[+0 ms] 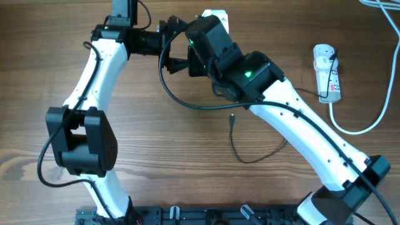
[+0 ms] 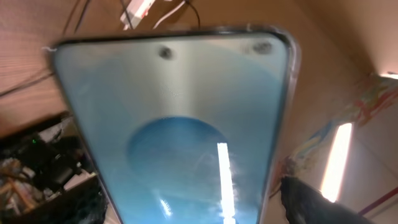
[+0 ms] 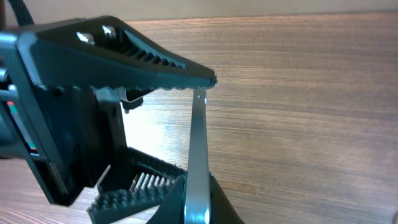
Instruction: Plug charger to phone and switch on socket
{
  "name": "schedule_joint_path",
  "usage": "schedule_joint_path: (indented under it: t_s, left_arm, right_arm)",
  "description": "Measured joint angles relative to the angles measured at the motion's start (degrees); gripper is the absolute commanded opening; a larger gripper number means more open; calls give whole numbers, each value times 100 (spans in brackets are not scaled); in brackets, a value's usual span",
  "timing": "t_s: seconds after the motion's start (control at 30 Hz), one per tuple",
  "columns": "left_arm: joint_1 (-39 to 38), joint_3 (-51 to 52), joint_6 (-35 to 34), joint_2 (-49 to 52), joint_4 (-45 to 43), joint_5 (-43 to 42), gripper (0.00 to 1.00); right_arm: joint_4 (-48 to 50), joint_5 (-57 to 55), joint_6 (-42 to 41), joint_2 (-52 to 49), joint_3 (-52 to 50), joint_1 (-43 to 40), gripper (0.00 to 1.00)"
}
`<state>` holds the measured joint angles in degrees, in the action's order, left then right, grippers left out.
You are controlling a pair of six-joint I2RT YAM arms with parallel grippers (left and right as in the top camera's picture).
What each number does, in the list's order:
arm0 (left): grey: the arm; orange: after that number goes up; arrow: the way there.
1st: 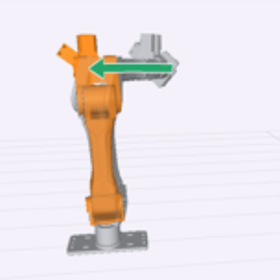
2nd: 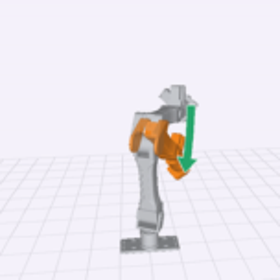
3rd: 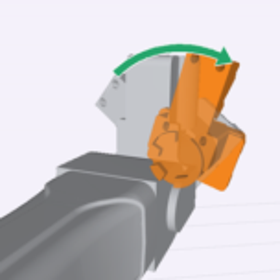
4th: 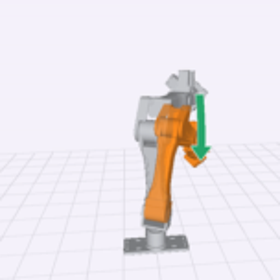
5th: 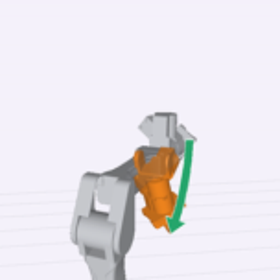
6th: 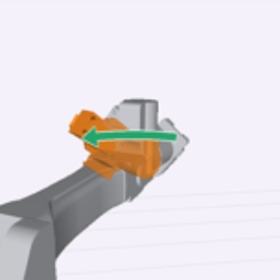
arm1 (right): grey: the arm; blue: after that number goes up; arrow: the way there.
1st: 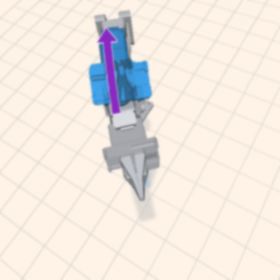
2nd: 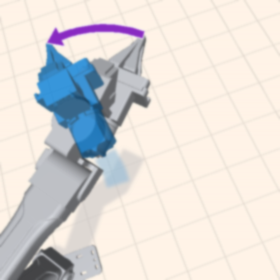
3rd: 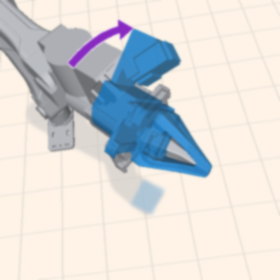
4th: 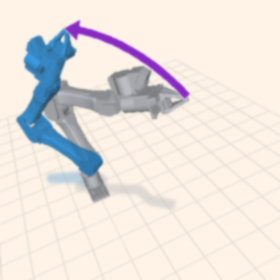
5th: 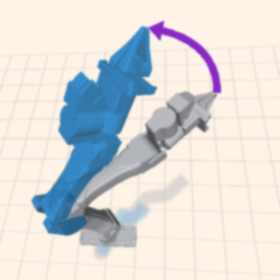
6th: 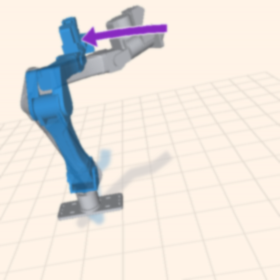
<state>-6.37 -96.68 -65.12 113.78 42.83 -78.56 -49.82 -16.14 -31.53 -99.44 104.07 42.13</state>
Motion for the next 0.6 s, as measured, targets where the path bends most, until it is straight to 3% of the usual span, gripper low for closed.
schedule_joint_path:
  t_s: [0.2, 0.6]
  left_arm:
    - [-4, 0, -17, 0, 0, -39, 100]
    - [-4, 0, -166, 0, -4, -31, 92]
  right_arm:
    - [107, -2, -931, -11, 0, -20, 4]
    - [-188, -24, -4538, 35, 0, -369, 4]
